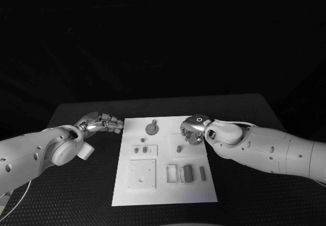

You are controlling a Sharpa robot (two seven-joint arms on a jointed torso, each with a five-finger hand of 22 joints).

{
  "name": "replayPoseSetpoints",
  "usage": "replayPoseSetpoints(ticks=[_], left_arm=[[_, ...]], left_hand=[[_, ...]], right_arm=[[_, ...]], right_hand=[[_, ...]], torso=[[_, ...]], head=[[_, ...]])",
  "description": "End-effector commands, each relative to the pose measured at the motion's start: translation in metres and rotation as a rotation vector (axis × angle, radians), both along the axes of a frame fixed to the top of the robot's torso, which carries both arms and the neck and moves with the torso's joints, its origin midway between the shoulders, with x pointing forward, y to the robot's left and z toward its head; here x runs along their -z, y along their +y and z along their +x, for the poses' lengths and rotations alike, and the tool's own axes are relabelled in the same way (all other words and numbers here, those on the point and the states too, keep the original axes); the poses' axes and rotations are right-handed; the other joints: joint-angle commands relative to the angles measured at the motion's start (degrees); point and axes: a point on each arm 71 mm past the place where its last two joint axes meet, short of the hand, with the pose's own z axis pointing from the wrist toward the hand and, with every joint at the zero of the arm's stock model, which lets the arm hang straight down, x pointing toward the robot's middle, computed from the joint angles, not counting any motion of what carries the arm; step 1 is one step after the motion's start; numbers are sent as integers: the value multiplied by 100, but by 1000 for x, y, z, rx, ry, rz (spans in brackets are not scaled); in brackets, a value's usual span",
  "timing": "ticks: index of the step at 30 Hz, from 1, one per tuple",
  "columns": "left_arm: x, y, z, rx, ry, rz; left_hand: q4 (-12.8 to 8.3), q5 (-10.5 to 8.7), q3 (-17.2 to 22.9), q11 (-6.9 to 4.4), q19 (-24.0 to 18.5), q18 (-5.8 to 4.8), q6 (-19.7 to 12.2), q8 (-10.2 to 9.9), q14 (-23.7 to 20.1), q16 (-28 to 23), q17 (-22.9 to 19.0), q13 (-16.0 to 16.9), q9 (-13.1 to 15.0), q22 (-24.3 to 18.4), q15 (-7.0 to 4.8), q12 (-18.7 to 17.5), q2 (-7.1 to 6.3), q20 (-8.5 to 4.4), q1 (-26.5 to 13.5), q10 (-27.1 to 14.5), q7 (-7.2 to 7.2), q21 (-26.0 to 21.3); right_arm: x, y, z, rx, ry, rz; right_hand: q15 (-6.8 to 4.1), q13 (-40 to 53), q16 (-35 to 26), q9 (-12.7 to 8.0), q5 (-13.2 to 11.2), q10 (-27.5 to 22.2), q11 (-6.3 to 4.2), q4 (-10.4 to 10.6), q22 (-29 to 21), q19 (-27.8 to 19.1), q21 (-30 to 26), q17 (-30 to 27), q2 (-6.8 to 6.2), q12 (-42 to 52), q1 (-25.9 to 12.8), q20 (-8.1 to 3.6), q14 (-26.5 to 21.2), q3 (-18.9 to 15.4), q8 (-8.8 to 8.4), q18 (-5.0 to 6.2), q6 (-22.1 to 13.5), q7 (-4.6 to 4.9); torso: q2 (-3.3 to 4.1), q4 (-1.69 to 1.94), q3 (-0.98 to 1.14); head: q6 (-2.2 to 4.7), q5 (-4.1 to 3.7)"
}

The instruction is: Assemble the parts on the task board

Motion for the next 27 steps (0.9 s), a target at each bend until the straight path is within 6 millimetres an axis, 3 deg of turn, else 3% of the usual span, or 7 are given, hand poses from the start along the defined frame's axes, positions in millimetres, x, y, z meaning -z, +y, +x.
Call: replayPoseSetpoints(ticks=[1, 13, 27], left_arm=[[-1, -3, 0, 16, -2, -7], [-1, -2, -1, 19, 0, -3], [-1, -3, -1, 23, -1, -1]], left_hand=[[-3, -29, -17, 7, -3, 43, -41, 6, -25, -23, 3, -7, 4, -6, 16, 16, 14, 25, -37, -24, 150, 35], [-3, -29, -16, 7, -4, 44, -41, 9, -24, -23, 5, -8, 5, -9, 16, 17, 16, 26, -34, -23, 149, 35], [-3, -29, -15, 6, -6, 44, -38, 12, -21, -23, 6, -10, 6, -13, 16, 18, 19, 27, -33, -20, 148, 35]], right_arm=[[18, -4, -5, 9, 57, -73], [26, -7, -9, 19, 81, -101], [25, -8, -9, 29, 39, -102]], right_hand=[[-2, -23, 8, 7, -7, -29, 21, -13, 3, 37, -24, 8, 19, -36, 76, 2, 40, 2, 6, 62, 12, 1], [-67, 53, 60, 79, -7, 112, -51, -33, 12, 188, -31, 90, 237, 3, 193, -2, 175, 22, 76, 124, 136, -50], [-140, 156, 116, 194, -7, 264, -127, -39, 29, 386, -25, 192, 270, 49, 309, -2, 346, -5, 149, 199, 252, -110]], torso=[[1, 4, 0], [-1, -5, -1], [0, -5, 6]], head=[[-8, -7], [-41, -10], [-53, -13]])
